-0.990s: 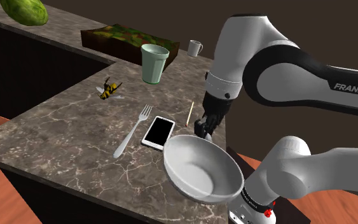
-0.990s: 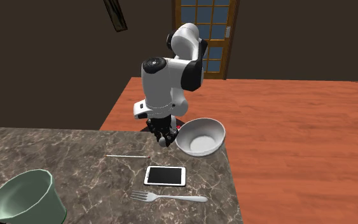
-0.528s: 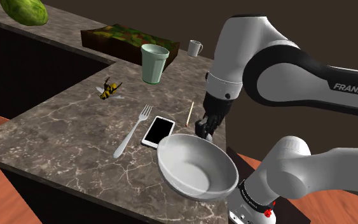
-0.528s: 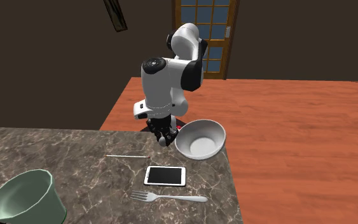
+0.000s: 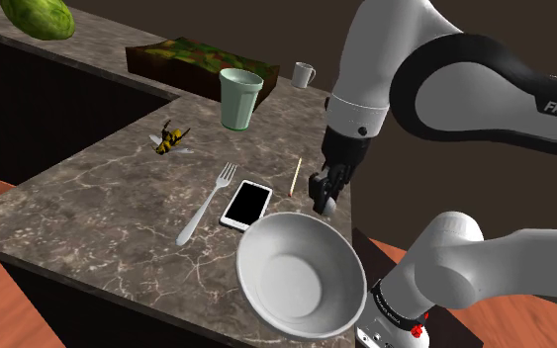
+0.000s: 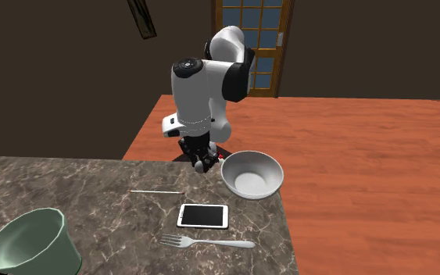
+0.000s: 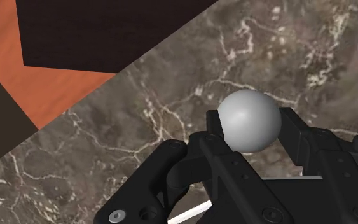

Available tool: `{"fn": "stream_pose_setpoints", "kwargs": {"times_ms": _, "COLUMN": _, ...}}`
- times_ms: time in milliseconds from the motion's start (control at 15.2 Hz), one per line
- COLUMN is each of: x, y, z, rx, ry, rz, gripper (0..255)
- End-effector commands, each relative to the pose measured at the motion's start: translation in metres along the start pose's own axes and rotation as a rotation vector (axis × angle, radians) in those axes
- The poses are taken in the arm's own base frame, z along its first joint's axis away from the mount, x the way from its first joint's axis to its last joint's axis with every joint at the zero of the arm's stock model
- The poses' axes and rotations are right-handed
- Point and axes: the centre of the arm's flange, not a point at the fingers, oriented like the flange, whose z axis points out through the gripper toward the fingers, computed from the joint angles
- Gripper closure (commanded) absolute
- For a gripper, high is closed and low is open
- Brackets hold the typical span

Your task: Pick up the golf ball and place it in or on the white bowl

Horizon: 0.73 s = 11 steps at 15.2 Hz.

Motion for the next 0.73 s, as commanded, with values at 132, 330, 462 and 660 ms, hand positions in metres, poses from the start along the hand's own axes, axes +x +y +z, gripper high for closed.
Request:
{"fn": "stream_pose_setpoints", "kwargs": {"times_ms": 132, "x": -0.004, "y": 0.001, "z": -0.022, "rx": 0.0, "ry": 0.0, "rz": 0.0, "gripper": 255}}
{"fn": "stream_pose_setpoints", "kwargs": {"times_ms": 330, "x": -0.005, "y": 0.002, "z": -0.037, "rx": 0.0, "ry": 0.0, "rz": 0.0, "gripper": 255}}
{"fn": "stream_pose_setpoints", "kwargs": {"times_ms": 462, "x": -0.006, "y": 0.002, "z": -0.048, "rx": 0.0, "ry": 0.0, "rz": 0.0, "gripper": 255}}
{"fn": "stream_pose_setpoints", "kwargs": {"times_ms": 660, "x": -0.008, "y": 0.003, "z": -0.064, "rx": 0.0, "ry": 0.0, "rz": 0.0, "gripper": 255}}
